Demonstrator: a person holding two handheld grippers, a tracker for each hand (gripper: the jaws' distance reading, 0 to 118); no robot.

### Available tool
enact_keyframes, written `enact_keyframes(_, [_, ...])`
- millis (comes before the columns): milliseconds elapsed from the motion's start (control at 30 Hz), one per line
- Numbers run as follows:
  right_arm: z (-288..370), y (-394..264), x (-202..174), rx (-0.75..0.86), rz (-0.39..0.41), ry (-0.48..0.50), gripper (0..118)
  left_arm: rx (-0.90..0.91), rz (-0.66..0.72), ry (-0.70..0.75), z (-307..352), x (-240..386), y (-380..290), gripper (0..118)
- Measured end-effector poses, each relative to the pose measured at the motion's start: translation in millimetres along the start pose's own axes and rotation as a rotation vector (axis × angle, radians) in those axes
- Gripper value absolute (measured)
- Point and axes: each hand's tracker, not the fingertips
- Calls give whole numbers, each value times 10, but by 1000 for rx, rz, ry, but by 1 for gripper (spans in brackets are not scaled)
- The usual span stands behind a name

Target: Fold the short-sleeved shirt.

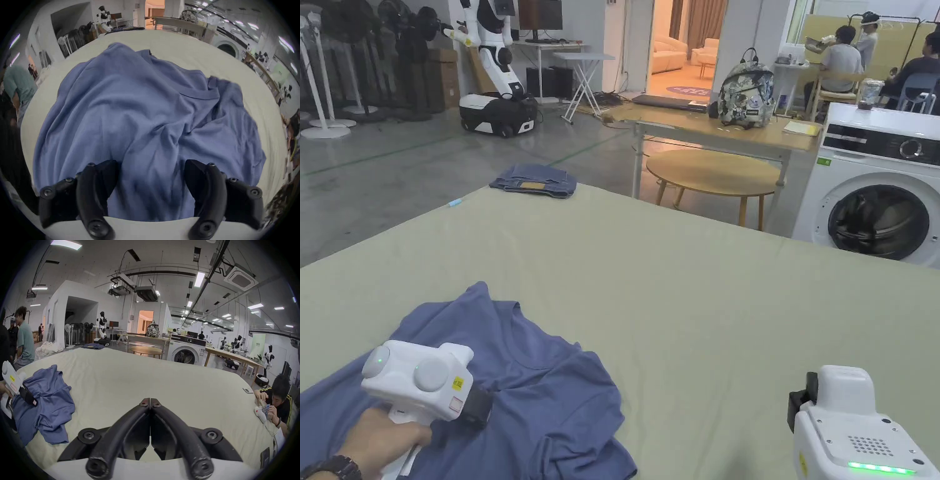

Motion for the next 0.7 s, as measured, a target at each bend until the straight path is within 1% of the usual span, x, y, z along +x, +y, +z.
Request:
enact_keyframes(33, [22,8,-1,-2,-2,-3,0,15,-11,-10,29,19,0,71])
enact_keyframes(100, [37,11,-1,-12,-6,-7,0,40,-45,-16,0,20,-21,40])
enact_keyframes(200, [33,-1,-7,-23,-12,-8,0,34,-52,-24,-19,73,-72,24])
enact_keyframes(233, [32,-6,-6,-25,-13,-8,0,35,-51,-23,-23,72,-88,8])
enact_keyframes(267, [31,-10,-4,-27,-13,-9,0,43,-40,-28,-20,46,-92,2])
enact_keyframes(367, [63,-3,18,-29,-26,-12,0,77,23,-64,87,4,-116,0])
enact_keyframes(467, [63,-13,78,-27,-39,-20,0,176,17,-81,322,14,-141,0])
enact_keyframes(533, [67,-10,111,-27,-46,-25,0,241,40,-74,498,28,-152,0])
enact_keyframes(700, [121,5,163,-18,-61,-39,0,372,73,-127,874,66,-89,0])
